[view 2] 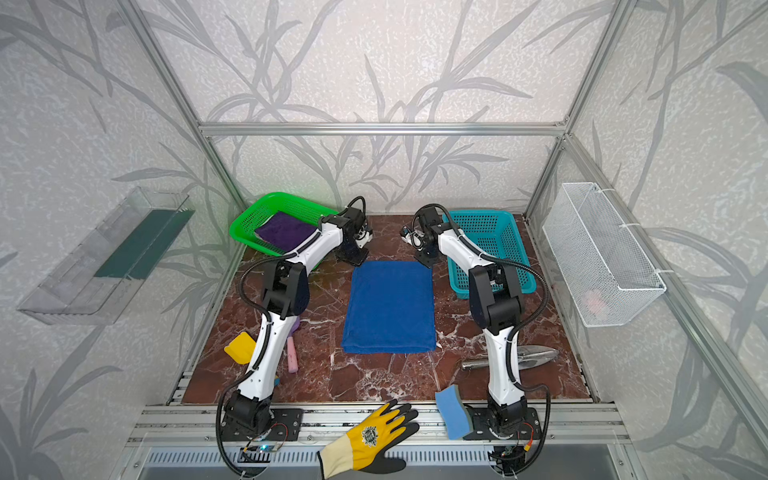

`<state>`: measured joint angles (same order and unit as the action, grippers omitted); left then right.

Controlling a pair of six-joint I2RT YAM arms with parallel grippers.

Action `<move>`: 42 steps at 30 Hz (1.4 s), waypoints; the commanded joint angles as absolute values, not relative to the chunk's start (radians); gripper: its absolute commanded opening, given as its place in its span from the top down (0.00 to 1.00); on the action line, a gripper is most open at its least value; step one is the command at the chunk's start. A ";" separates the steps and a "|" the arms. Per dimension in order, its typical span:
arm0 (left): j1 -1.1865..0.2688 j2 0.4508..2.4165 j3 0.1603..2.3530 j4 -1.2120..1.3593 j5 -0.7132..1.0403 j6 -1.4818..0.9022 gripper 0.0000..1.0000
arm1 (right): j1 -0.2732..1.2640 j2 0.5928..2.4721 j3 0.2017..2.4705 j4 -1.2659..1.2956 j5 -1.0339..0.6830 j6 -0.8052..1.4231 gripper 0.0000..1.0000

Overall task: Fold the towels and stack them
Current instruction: 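Position both grippers at the far edge of the folded blue towel, then close both grippers on the far corners of the blue towel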

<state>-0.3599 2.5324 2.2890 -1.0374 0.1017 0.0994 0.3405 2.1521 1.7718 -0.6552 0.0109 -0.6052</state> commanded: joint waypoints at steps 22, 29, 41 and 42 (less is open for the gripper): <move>-0.360 2.370 2.007 -1.009 -0.173 0.130 1.00 | 0.380 2.421 2.182 -0.889 0.017 -0.878 0.55; -0.360 2.357 1.999 -0.988 -0.163 0.114 1.00 | 0.385 2.520 2.336 -0.964 -0.045 -0.908 0.56; -0.359 2.337 1.991 -0.974 -0.164 0.112 1.00 | 0.385 2.590 2.405 -1.031 -0.048 -0.942 0.56; -0.359 2.335 1.990 -0.973 -0.165 0.111 1.00 | 0.385 2.597 2.412 -1.031 -0.045 -0.942 0.57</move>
